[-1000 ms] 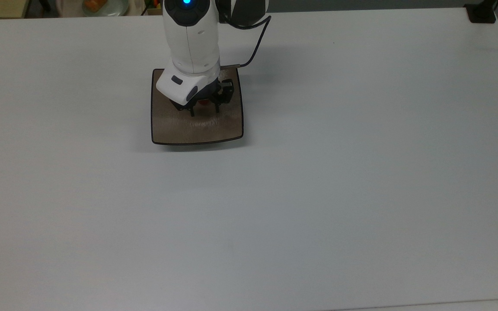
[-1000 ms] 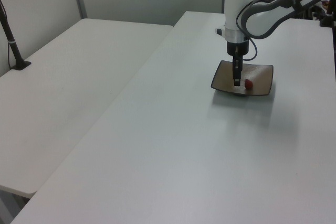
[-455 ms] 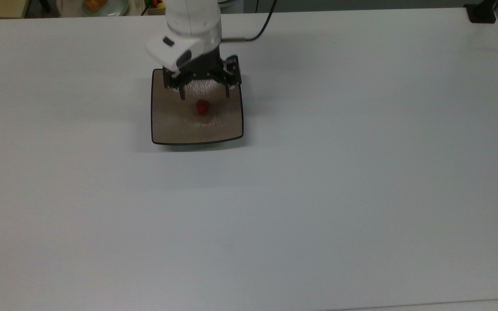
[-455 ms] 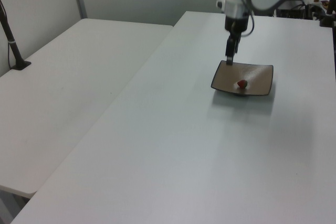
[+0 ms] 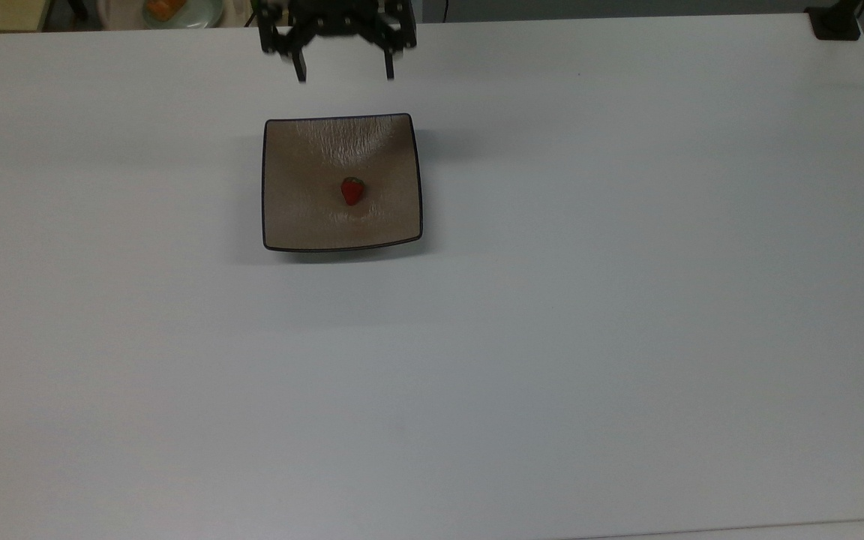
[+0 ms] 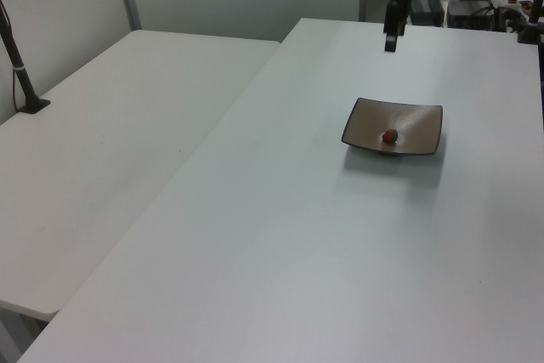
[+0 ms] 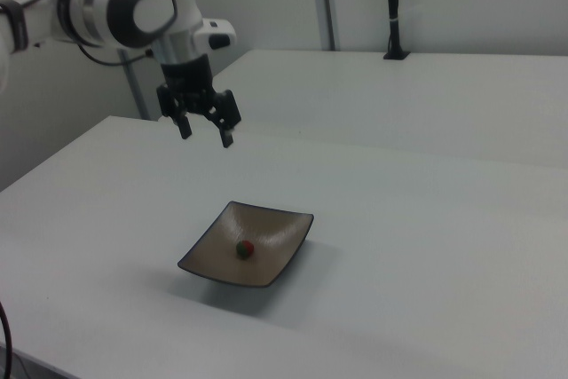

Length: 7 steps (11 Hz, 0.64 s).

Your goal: Strawberries on a ceramic plate

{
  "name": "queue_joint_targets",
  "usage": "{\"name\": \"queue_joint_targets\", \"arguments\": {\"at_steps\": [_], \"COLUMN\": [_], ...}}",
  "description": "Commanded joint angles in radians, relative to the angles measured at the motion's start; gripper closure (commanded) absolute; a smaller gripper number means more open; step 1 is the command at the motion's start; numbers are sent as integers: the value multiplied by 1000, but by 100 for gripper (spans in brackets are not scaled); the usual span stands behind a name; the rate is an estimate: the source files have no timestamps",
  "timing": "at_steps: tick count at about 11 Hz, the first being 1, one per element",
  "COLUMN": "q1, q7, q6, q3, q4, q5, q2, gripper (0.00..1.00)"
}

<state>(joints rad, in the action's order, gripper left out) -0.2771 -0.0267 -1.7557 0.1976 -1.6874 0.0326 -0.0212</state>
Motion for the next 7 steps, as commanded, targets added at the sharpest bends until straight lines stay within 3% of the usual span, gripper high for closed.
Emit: {"name": "queue_joint_targets", "arguments": {"at_steps": [1, 4, 6, 7], "q1": [-5, 6, 114, 122], "q7": [40, 41, 37, 33], "q6": [151, 165, 159, 156], "q3": [8, -7, -128, -142], "q4": [75, 80, 74, 74], "q5": [18, 26, 27, 26], "q2": [32, 52, 60, 60], "gripper": [0, 0, 0, 0]}}
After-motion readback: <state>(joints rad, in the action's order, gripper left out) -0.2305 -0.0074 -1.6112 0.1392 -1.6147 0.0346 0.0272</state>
